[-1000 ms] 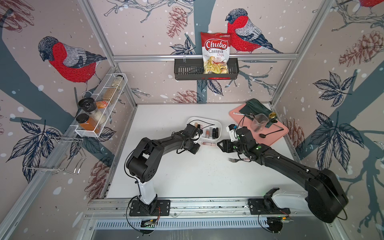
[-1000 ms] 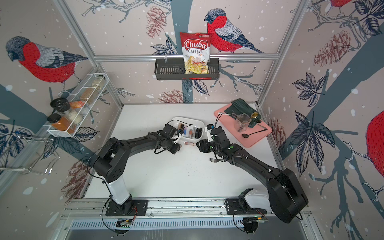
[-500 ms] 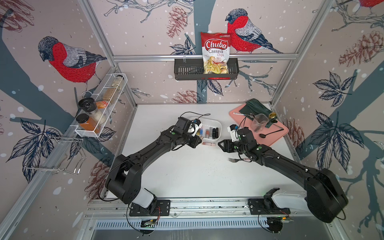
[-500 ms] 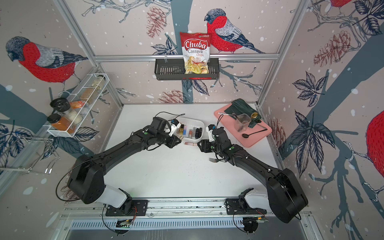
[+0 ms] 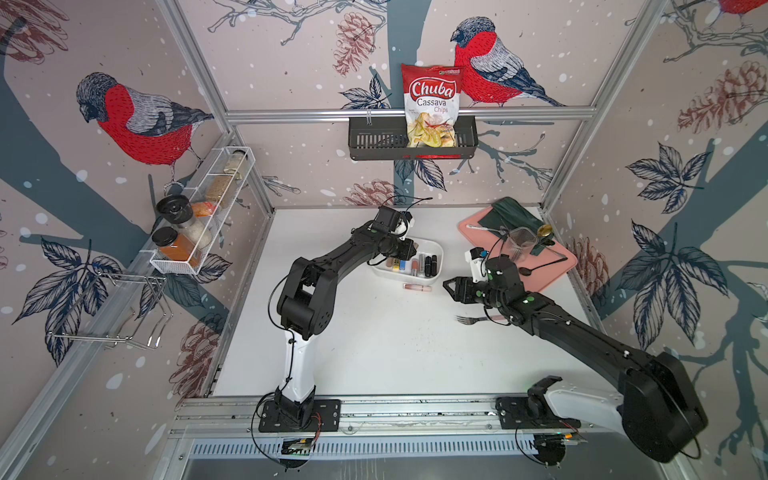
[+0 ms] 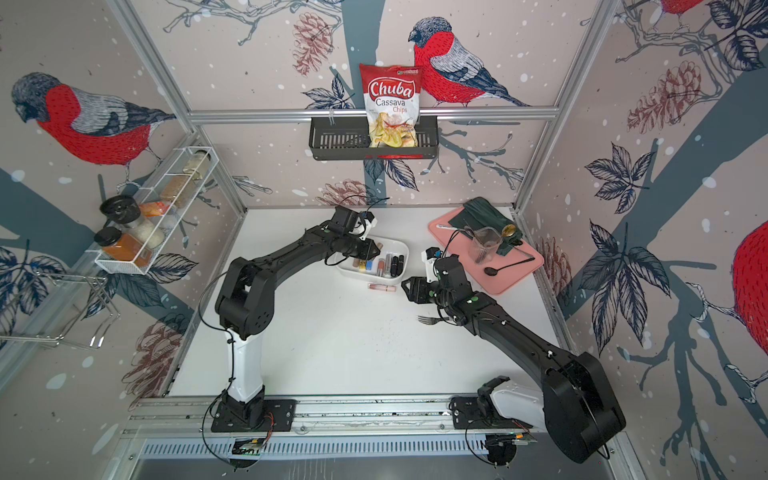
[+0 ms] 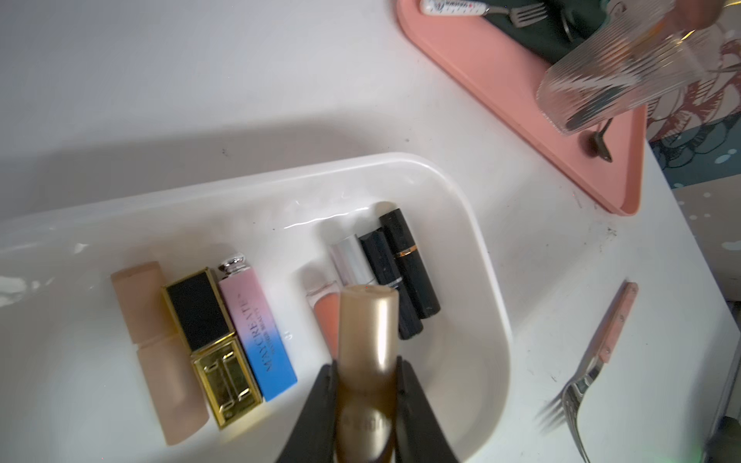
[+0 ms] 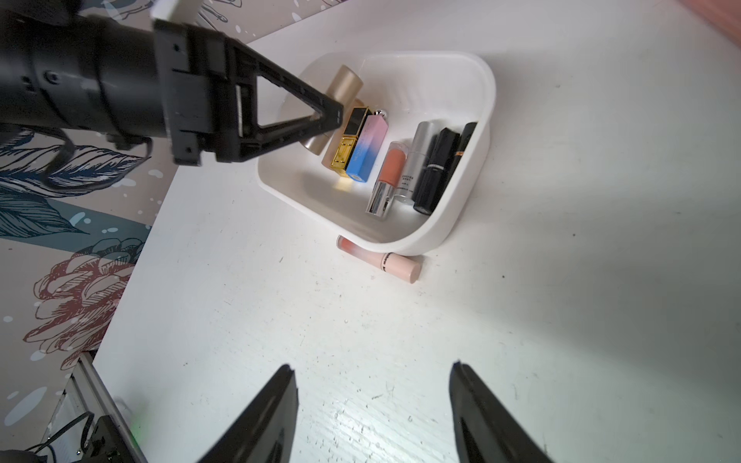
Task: Put the lipstick into the storage box
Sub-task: Place the lipstick in the storage box.
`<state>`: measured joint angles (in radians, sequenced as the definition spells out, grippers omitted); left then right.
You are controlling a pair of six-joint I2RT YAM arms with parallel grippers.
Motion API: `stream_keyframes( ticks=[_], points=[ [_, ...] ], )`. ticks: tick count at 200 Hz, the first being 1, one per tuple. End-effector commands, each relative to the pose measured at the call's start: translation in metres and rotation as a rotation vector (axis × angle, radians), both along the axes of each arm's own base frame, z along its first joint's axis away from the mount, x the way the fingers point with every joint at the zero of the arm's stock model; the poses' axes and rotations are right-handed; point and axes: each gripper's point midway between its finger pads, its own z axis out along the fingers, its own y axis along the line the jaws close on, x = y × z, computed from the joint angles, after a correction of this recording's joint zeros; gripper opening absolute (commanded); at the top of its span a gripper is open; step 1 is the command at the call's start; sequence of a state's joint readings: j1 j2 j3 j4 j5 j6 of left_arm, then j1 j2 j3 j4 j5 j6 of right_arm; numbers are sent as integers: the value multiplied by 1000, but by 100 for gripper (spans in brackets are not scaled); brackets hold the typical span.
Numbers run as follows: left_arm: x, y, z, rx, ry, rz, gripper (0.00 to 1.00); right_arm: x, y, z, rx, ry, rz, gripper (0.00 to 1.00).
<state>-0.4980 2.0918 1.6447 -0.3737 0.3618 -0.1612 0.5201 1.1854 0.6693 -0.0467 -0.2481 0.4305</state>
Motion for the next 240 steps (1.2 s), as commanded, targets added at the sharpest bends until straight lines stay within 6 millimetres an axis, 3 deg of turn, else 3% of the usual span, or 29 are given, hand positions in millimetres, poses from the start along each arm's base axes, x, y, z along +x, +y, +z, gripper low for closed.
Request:
stream_keyframes(
  ticks=[1,56,94,122,137,172,213,240],
  points=[
    [5,-1,-17,18,44,29,11,-4,-7,-6,-15,9,4,64],
    [5,-9,-37,37,71,14,19,-5,-15,-15,-20,29,-1,64],
    [-1,-11,-41,38,82,6,33,-4,-8,-13,-5,41,22,65],
    [-7,-11,-37,45,74,-6,50,-1,-1,-23,3,65,38,65],
    [-9,-9,-33,47,64,-9,54,-3,8,-32,7,93,60,65],
    [-14,-2,-13,49,17,-8,59,2,20,-33,24,69,84,66],
    [-31,2,29,-16,-32,-27,69,9,31,-45,46,65,119,74],
    [-47,21,60,-46,-80,-19,71,15,38,-49,61,54,129,76]
  ],
)
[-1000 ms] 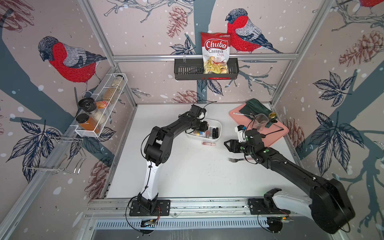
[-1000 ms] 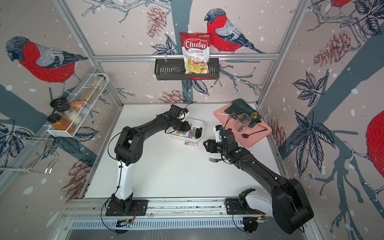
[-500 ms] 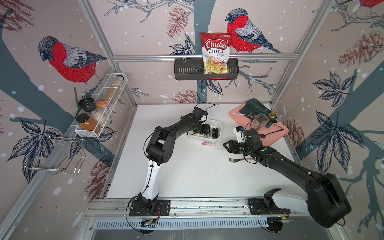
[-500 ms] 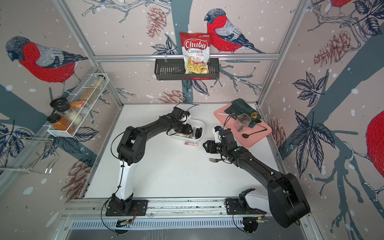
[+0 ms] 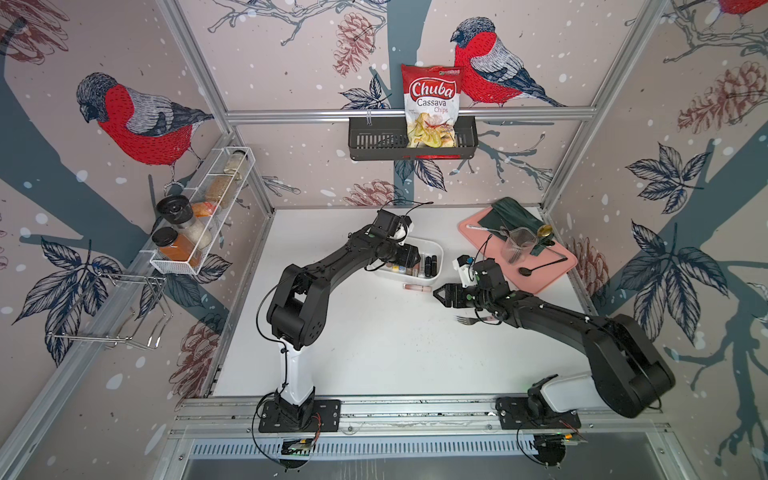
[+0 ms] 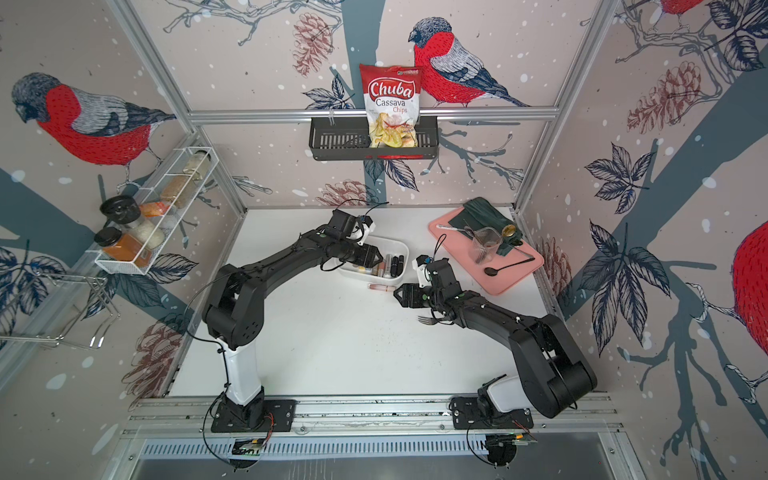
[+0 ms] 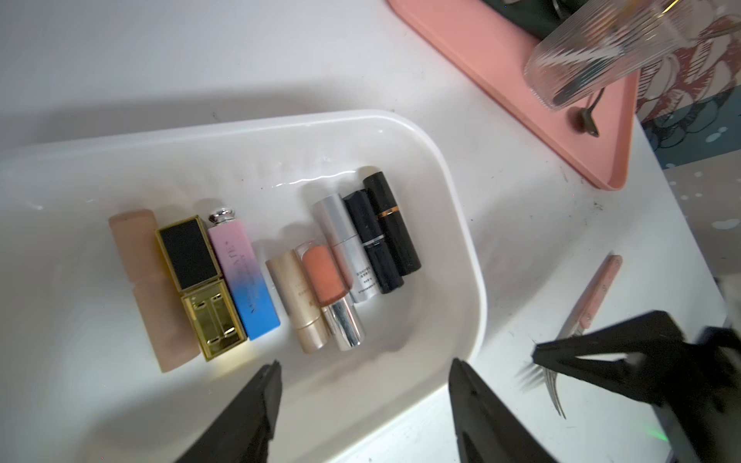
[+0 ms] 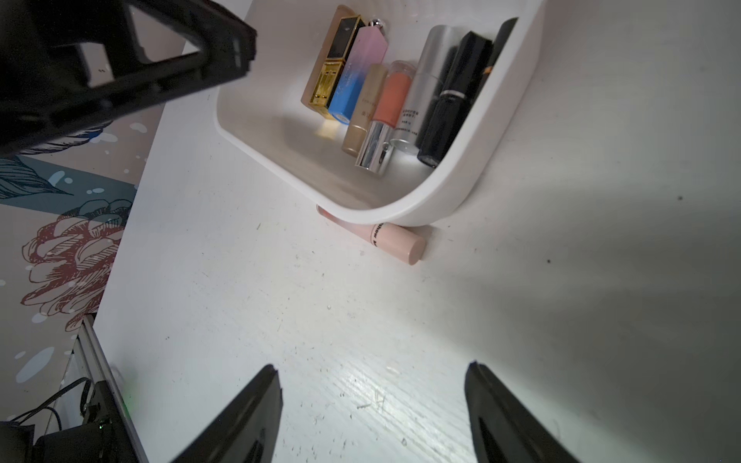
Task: Put the lipstick into the storage box
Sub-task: Place the lipstick in the storage box.
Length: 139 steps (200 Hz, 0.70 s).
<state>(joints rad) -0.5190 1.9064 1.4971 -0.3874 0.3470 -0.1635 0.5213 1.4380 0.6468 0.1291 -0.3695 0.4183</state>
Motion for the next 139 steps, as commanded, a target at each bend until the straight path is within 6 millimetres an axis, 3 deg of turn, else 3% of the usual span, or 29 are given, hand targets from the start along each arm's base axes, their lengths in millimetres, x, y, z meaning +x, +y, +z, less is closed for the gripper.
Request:
stream_keyframes(
  ticks=[1,25,62,93,109,139],
  points=[
    [-9,10,29,-45,-55,-9,71,11,13,12,55,-60,25,76],
    [-28,36,51,-69,-99,13,71,18,15,4,43,-62,27,76],
    [-67,79,65,-5,-195,46,73,24,19,-10,11,-44,38,76],
    [-93,121,72,51,-312,131,86,26,22,-19,0,-34,46,75],
    [-106,133,81,20,-414,153,95,26,25,-24,-2,-31,56,75],
    [-131,135,85,-78,-544,121,96,28,31,-36,-13,-7,69,75]
  ],
)
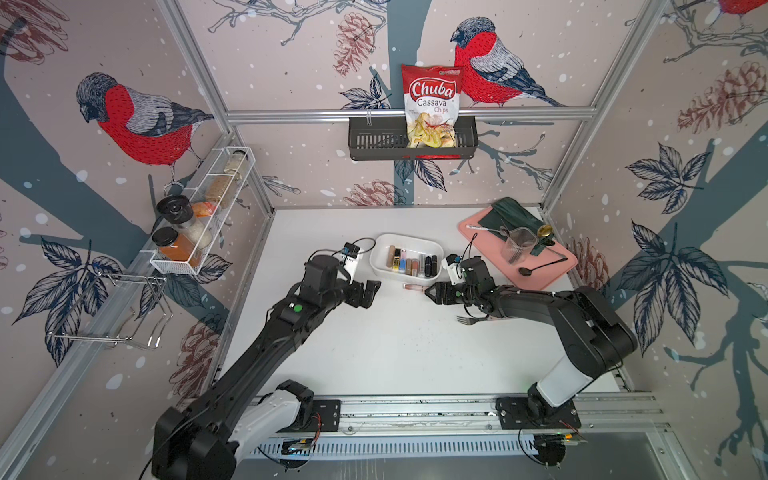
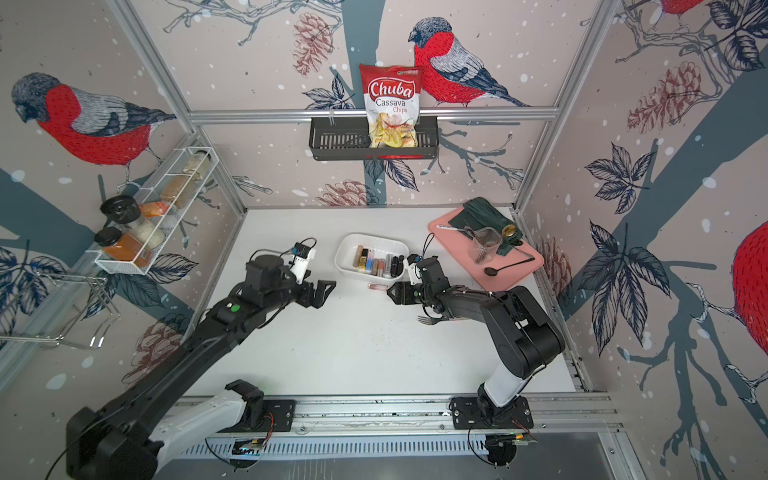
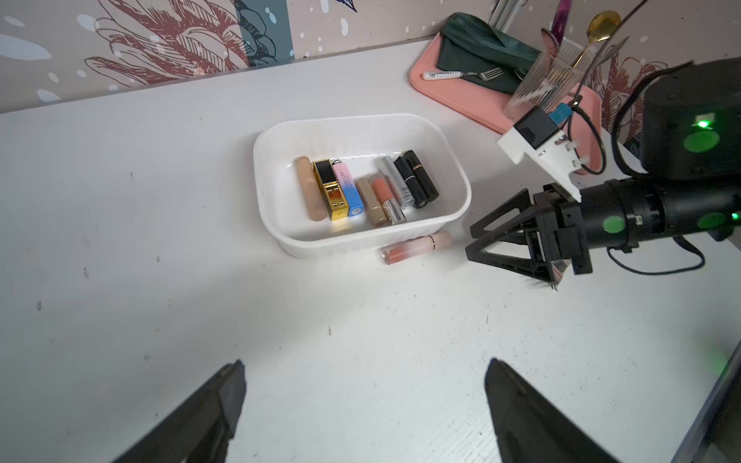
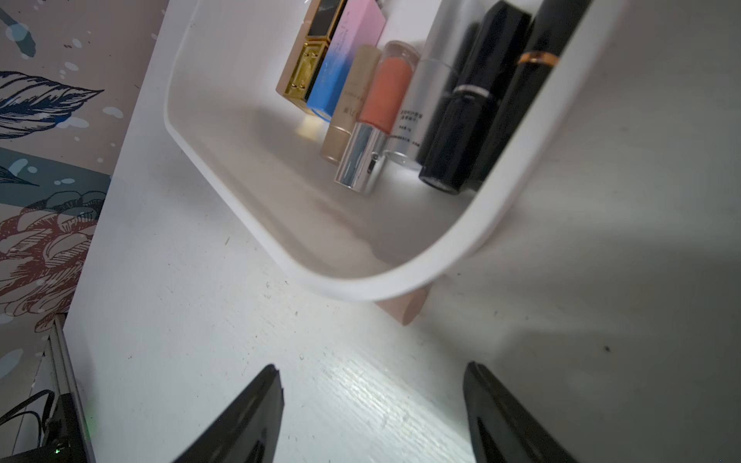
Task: Put the lipstick into the storage box
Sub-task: Place the lipstick in the storage box, then pick up the lipstick at the center of the board.
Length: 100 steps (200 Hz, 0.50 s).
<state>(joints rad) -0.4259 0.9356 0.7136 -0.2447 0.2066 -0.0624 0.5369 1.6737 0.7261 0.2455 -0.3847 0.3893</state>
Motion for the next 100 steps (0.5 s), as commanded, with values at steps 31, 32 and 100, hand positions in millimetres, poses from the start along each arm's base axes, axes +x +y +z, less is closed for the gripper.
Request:
stream_keyframes(
  ticks=[31,32,100],
  points=[
    [-3,-8,7,-35,-94,-69,96,8,16,-7,-4,-20,36,75],
    [-3,-8,6,-34,-92,-71,96,8,16,-8,-5,-20,36,75],
    [-6,-13,-5,-33,-42,-100,96,14,22,-24,-52,-21,27,75]
  ],
)
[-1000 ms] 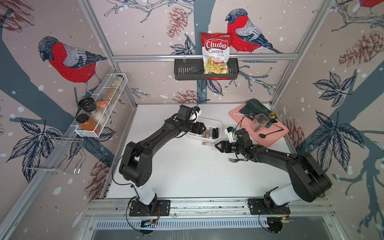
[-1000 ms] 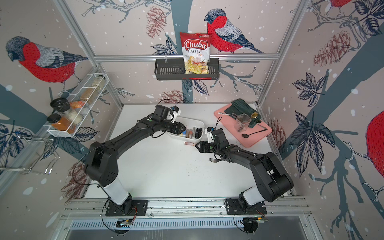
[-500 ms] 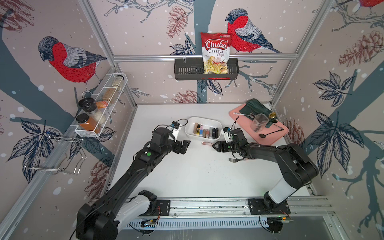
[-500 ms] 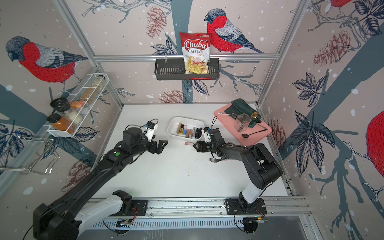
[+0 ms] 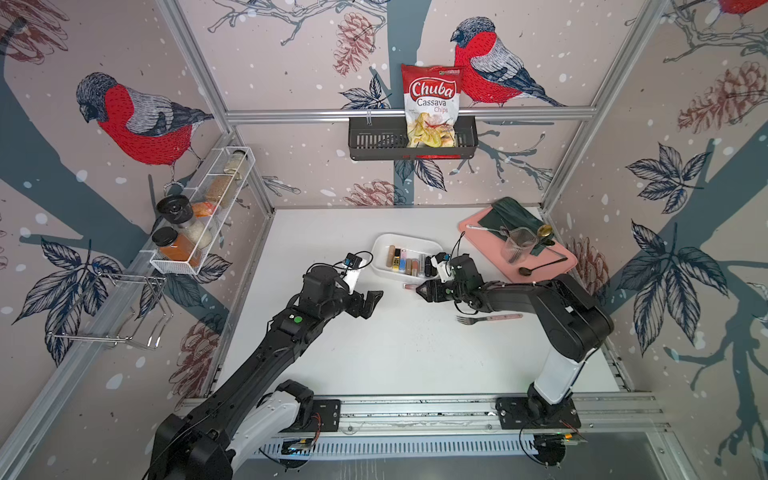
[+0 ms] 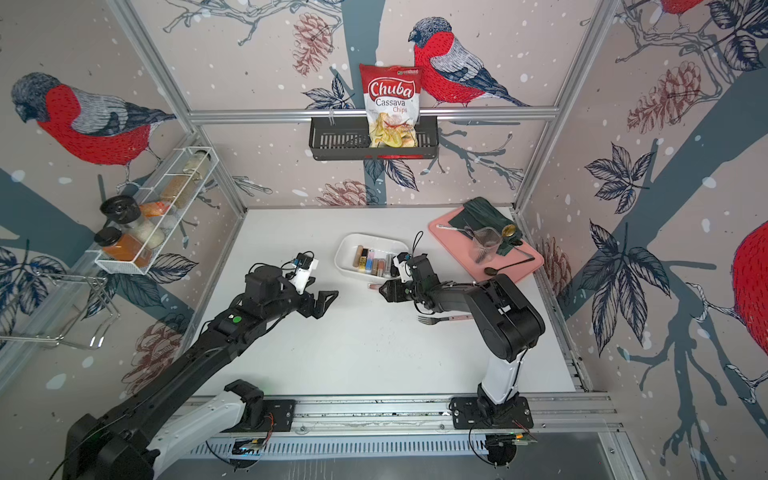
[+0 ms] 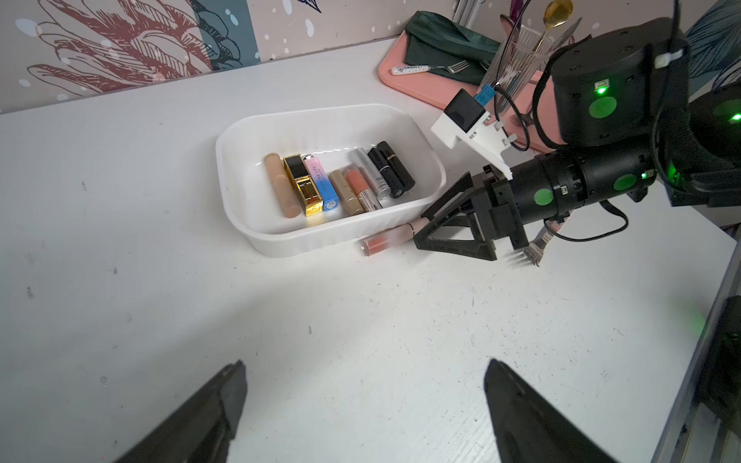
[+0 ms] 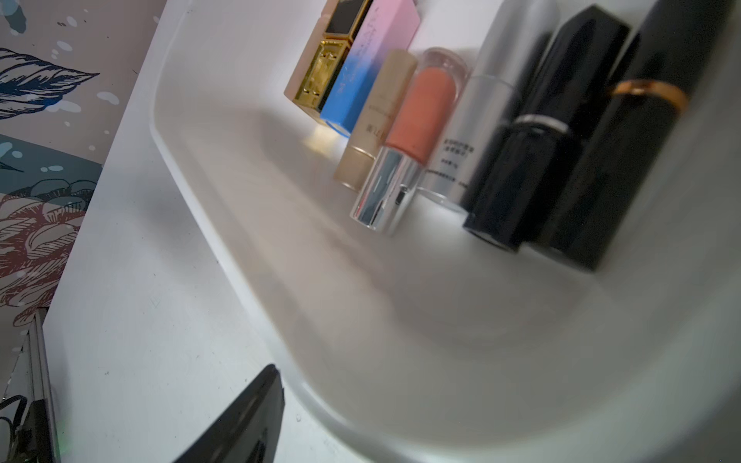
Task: Put the lipstick into the storage box
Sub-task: Pick up the lipstick at the center of the board.
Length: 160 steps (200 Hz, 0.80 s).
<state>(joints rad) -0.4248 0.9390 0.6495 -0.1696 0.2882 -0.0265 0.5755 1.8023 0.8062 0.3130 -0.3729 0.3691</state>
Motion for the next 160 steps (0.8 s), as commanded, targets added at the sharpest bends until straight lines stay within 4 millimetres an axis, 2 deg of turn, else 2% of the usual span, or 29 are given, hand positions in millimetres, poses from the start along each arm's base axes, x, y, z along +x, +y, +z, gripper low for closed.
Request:
stream_keyframes(
  ticks=[1,32,52,90,160],
  points=[
    [1,-2,9,-16,-34,-13,96,0,-4,-12,-49,11,-17,74],
    [1,-2,4,-11,-20,-15,96,-5,4,-17,-83,3,16,74],
    [1,-3,3,-9,-14,-16,96,-13,14,-12,-93,-15,46,74],
    [0,-3,4,-14,-18,-15,96,-21,19,-5,-138,-53,57,74],
    [0,-3,0,-13,2,-16,96,-17,35,-17,-325,-117,103,73]
  ],
)
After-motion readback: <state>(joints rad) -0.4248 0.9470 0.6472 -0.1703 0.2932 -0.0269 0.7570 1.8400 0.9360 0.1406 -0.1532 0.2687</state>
